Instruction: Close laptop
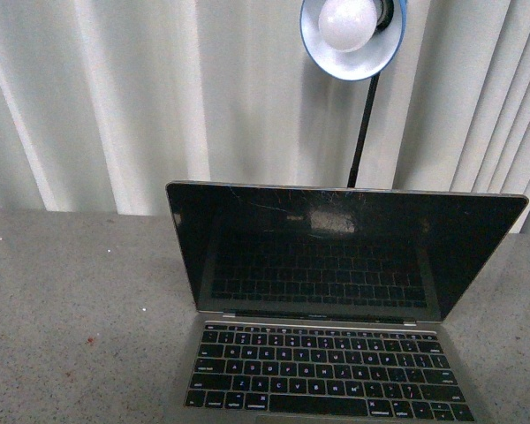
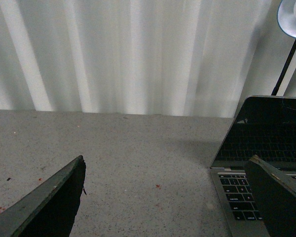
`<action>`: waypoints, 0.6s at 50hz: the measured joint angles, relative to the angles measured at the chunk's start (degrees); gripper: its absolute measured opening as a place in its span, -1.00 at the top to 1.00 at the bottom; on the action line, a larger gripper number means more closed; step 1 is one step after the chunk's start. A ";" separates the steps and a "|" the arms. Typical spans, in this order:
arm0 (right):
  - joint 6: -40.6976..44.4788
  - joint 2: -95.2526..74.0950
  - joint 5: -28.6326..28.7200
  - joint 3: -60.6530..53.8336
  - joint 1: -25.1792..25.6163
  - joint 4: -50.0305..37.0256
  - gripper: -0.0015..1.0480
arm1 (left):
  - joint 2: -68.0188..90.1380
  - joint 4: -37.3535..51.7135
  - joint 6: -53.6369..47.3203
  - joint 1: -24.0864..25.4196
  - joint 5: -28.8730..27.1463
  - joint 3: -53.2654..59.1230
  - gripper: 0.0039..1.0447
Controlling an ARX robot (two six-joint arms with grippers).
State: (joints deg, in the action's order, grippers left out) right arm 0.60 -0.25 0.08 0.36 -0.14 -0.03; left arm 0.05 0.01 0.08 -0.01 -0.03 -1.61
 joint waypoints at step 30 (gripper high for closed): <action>0.00 0.00 0.00 0.00 0.00 0.00 -0.86 | 0.00 0.00 0.00 0.00 0.00 0.02 -0.87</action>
State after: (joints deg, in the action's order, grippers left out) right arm 0.60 -0.25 0.08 0.36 -0.14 -0.03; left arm 0.05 0.01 0.08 -0.01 -0.03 -1.58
